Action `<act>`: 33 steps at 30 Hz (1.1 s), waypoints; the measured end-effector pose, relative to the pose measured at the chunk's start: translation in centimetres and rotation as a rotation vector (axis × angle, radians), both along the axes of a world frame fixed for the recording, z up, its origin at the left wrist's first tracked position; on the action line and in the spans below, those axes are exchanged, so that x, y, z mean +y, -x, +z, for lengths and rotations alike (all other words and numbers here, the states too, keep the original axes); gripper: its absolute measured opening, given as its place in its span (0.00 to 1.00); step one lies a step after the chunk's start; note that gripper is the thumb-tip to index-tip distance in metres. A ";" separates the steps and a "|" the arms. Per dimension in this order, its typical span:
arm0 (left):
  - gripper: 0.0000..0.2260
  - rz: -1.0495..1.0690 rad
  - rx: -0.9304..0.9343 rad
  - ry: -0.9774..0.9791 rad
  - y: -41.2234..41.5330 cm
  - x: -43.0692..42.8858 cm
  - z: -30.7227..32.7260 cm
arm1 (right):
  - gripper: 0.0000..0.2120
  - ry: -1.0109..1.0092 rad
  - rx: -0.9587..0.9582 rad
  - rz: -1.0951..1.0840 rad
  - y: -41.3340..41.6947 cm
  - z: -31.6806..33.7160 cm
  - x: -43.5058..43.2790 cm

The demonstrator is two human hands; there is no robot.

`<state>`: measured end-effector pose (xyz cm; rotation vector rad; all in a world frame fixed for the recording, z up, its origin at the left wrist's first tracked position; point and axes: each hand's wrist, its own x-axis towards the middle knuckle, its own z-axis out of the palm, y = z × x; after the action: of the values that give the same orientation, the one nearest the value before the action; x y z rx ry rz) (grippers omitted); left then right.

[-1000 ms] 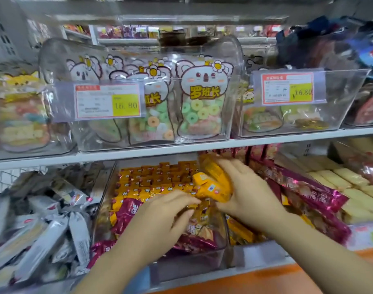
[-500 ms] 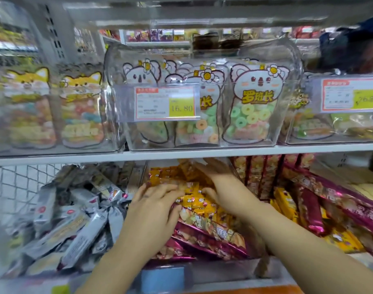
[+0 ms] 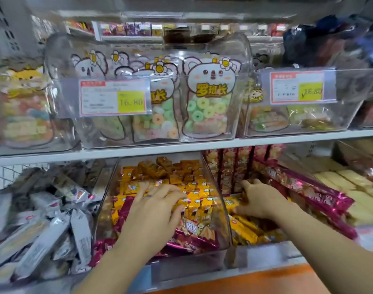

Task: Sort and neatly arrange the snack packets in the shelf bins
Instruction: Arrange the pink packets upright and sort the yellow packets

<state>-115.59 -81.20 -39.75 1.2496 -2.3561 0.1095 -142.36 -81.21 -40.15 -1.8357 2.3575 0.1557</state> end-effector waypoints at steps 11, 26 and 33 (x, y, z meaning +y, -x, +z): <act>0.16 -0.079 0.041 0.055 1.1 0.1 -0.6 | 0.52 -0.315 -0.005 0.215 0.2 1.0 1.3; 0.10 -0.128 0.020 0.025 2.0 0.0 -0.6 | 0.40 -0.158 0.031 0.331 -0.2 -0.5 1.9; 0.07 -0.097 -0.062 0.156 0.4 -0.4 -0.3 | 0.32 0.329 -0.236 0.169 -0.2 1.3 3.4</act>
<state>-115.96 -81.56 -40.08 1.0710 -2.4043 0.2982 -142.13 -77.82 -38.89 -2.0604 2.1643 -0.4324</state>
